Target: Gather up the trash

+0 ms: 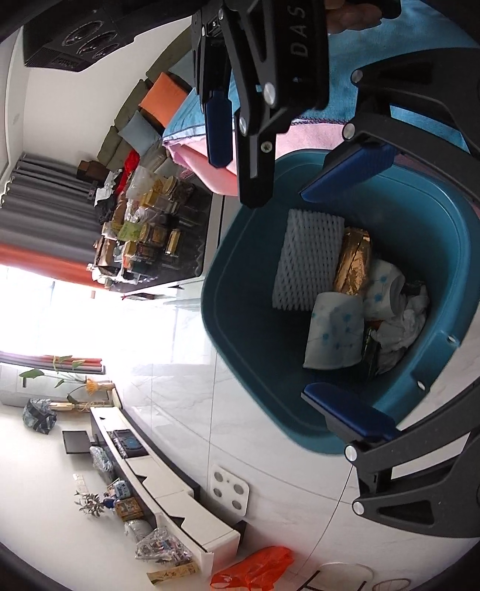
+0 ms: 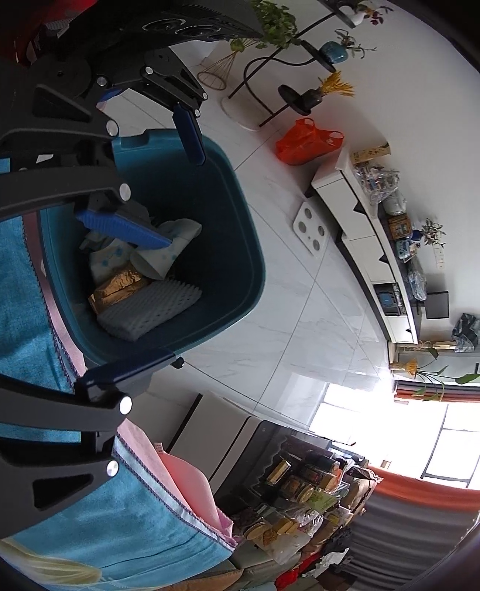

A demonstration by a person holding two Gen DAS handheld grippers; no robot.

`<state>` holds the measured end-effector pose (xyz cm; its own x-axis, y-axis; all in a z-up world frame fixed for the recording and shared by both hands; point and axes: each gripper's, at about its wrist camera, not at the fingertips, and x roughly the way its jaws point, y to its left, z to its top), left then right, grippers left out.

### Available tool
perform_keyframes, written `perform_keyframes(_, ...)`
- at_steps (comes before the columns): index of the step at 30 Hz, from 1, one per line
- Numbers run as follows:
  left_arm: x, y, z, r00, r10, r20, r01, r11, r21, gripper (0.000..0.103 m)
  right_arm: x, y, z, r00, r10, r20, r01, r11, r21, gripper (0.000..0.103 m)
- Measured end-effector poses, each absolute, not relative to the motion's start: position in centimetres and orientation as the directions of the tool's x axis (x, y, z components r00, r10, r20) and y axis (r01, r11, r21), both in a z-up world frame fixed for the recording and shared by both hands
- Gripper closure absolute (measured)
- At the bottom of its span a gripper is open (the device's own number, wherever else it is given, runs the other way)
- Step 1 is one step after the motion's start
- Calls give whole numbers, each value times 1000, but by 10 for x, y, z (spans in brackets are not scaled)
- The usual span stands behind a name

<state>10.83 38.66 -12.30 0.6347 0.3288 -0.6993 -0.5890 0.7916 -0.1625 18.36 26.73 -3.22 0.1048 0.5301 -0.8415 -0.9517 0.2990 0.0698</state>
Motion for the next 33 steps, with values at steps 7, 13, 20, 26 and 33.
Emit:
perform_keyframes(7, 82, 388, -99, 626, 395, -672, -638, 755, -151, 6, 185, 251, -15, 115, 591, -799, -942, 320, 101, 33)
perform_keyframes(13, 60, 383, -80, 612, 440, -657, -679, 718, -151, 6, 190, 224, 1, 166, 644, -746, -928, 358, 102, 17)
perform_keyframes(20, 40, 362, -41, 634, 495, -594, -694, 703, -155, 6, 197, 184, 17, 219, 694, -686, -905, 408, 124, 7)
perform_keyframes(26, 33, 329, -2, 672, 519, -528, -670, 729, -137, 6, 203, 135, 30, 295, 718, -631, -877, 465, 118, 7)
perform_keyframes(33, 34, 284, 31, 731, 504, -461, -611, 784, -112, 6, 207, 80, 36, 359, 728, -584, -837, 528, 143, 7)
